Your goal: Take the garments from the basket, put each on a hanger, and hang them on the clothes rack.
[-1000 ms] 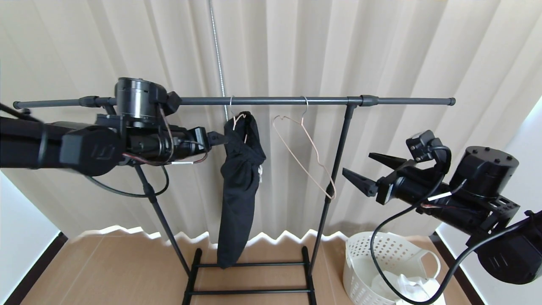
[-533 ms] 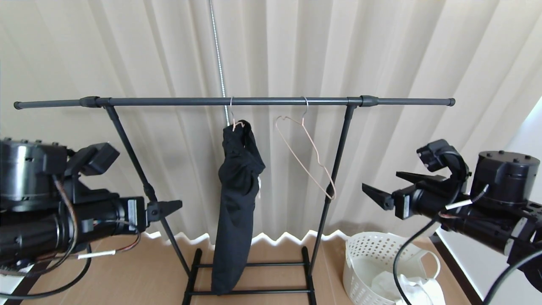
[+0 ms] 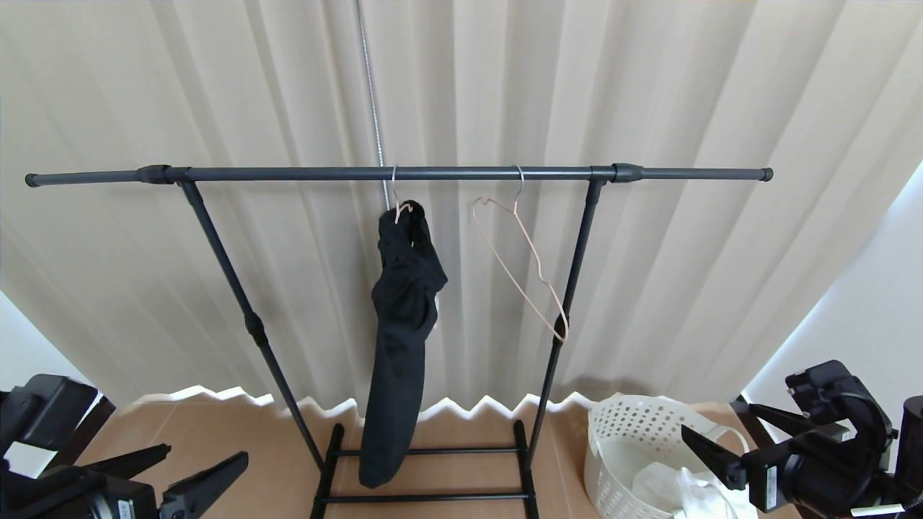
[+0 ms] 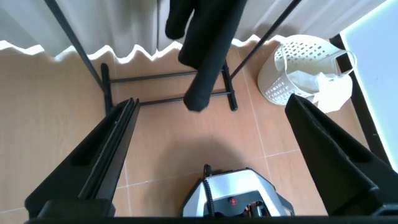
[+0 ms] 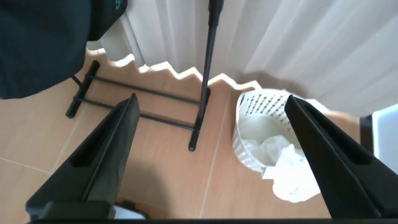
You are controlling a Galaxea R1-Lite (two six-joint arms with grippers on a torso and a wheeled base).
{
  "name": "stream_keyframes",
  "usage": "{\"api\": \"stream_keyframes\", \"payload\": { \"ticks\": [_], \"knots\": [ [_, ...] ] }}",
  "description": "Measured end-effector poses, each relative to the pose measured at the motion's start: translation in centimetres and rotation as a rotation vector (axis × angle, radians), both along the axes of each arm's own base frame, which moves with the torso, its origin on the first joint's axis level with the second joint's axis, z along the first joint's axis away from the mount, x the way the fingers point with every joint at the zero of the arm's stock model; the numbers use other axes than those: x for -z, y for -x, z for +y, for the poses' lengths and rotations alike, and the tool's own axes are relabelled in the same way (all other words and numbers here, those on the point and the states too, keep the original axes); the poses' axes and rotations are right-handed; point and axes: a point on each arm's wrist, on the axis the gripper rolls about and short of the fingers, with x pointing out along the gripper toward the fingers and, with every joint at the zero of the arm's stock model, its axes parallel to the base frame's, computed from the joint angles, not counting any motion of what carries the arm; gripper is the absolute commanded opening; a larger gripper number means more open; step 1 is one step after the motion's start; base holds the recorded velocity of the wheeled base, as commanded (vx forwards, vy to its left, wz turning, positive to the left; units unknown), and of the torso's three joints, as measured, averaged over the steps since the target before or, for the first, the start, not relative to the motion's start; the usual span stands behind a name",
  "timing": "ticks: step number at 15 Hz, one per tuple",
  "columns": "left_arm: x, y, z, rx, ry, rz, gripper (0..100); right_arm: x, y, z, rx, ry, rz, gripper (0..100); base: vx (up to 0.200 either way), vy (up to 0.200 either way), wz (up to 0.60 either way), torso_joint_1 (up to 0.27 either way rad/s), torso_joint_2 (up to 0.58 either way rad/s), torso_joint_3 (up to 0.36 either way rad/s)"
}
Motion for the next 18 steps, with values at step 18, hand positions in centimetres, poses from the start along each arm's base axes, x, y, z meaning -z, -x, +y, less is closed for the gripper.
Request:
{"api": "stream_keyframes", "payload": {
  "ticks": [18],
  "knots": [
    [4.2,9.8,2.2,-0.058,-0.010,-0.176,100,0.4,16.5,-4.7,0.174,0.124,-0.303,100,0.000,0.000,0.00,0.000,0.00,0.000]
  ]
}}
